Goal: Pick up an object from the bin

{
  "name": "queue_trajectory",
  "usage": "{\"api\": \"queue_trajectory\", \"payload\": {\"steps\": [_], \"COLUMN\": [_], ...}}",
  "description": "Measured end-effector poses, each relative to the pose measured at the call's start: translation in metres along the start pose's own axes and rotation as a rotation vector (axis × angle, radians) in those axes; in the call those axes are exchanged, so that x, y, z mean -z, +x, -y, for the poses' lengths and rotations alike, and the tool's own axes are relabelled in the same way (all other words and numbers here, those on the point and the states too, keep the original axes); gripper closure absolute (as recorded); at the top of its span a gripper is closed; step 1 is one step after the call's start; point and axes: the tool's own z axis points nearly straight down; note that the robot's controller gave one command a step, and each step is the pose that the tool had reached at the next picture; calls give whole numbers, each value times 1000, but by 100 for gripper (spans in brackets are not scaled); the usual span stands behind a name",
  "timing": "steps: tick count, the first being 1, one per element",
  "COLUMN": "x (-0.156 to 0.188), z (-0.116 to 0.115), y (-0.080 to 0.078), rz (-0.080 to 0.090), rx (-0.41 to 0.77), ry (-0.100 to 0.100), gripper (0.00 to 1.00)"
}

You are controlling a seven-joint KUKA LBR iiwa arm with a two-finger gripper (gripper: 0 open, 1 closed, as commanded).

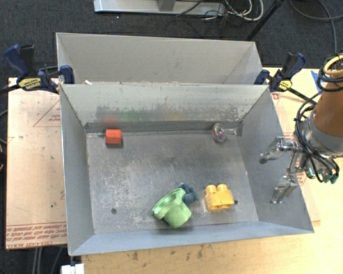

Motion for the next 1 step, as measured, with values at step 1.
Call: {"api": "queue_trajectory", "payload": {"steps": [1], "x": [-164], "z": [-58], "y": [-7], "rz": [29], "rx": [112], "ry": [6], "gripper": [0]}}
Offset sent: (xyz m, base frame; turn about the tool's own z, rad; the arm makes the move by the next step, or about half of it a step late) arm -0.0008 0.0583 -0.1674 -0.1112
